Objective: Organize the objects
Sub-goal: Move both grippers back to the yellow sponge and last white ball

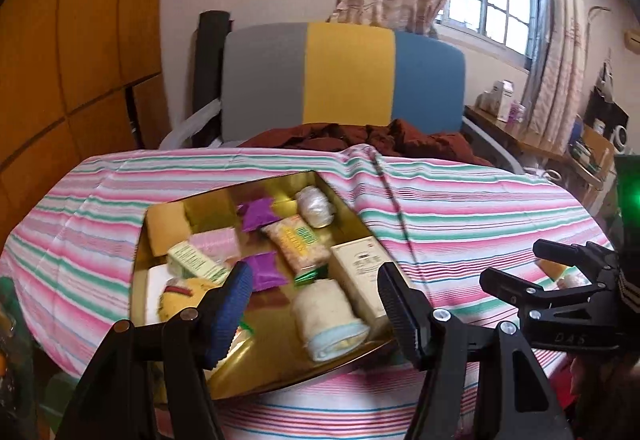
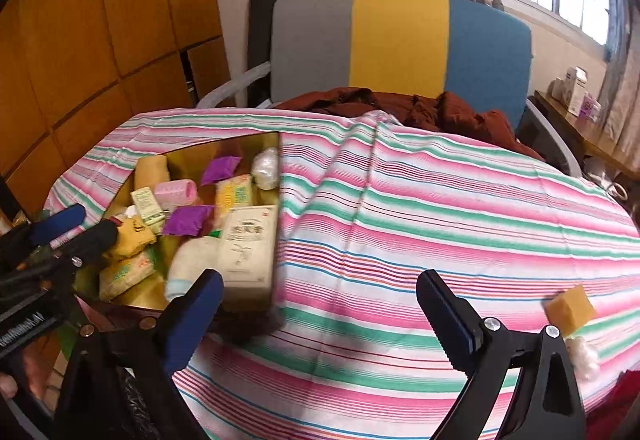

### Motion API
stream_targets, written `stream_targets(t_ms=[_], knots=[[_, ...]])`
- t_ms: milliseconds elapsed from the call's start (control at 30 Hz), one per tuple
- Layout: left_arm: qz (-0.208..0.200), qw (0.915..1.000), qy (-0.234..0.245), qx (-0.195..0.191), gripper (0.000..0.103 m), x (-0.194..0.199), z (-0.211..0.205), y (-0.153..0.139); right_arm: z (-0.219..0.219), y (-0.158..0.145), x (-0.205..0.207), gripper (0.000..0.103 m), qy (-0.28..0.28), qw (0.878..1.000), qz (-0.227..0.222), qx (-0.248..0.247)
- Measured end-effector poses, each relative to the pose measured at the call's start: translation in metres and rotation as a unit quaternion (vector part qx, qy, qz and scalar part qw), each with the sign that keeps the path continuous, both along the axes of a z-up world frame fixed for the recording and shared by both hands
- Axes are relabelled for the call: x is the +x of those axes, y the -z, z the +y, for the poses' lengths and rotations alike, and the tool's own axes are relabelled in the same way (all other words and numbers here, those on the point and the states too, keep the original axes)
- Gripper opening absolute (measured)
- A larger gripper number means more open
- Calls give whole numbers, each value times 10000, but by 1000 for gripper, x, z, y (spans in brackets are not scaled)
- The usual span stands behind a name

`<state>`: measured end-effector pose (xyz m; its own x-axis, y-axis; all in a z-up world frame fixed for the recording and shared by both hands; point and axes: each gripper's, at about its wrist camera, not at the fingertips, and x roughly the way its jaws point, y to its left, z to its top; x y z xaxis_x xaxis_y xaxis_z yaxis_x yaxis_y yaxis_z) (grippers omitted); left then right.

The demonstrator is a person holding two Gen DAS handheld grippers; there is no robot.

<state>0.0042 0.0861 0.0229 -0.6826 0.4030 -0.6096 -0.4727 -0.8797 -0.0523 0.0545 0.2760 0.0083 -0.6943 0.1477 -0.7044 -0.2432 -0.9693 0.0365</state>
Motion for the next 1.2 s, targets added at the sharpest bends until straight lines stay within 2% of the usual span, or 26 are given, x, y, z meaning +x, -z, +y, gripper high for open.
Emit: stream_targets(t_ms=[233, 367, 500, 733, 967, 1033, 1067, 1100, 1200], knots=[[-6, 9992, 389, -37, 66, 4, 26, -1, 40, 6, 18, 99, 419, 9988, -173, -186], [24, 9974, 720, 27, 66, 10, 41, -4, 65, 4, 32, 99, 659, 9972, -268, -231], [-119, 9936, 1108, 179, 66, 13, 59, -5, 100, -3, 49, 99, 959, 9940, -362, -385], [-186, 9868, 1601, 165, 66, 23, 90, -3, 192, -16, 99, 99, 1893, 9777, -739, -524], [-272, 9785, 2043, 28, 66, 34, 117, 2, 254, -1, 135, 99, 2385, 9591, -1350, -706], [-305, 9764, 2138, -37, 66, 37, 123, 4, 261, 8, 138, 92, 2367, 9564, -1531, -764], [-327, 9754, 2179, -63, 66, 38, 126, 5, 263, 14, 138, 81, 2321, 9555, -1646, -784], [-358, 9744, 2217, -86, 66, 39, 129, 7, 266, 20, 136, 76, 2267, 9538, -1781, -845], [-430, 9715, 2324, -187, 66, 41, 135, 12, 271, 37, 127, 76, 2206, 9497, -2021, -931]])
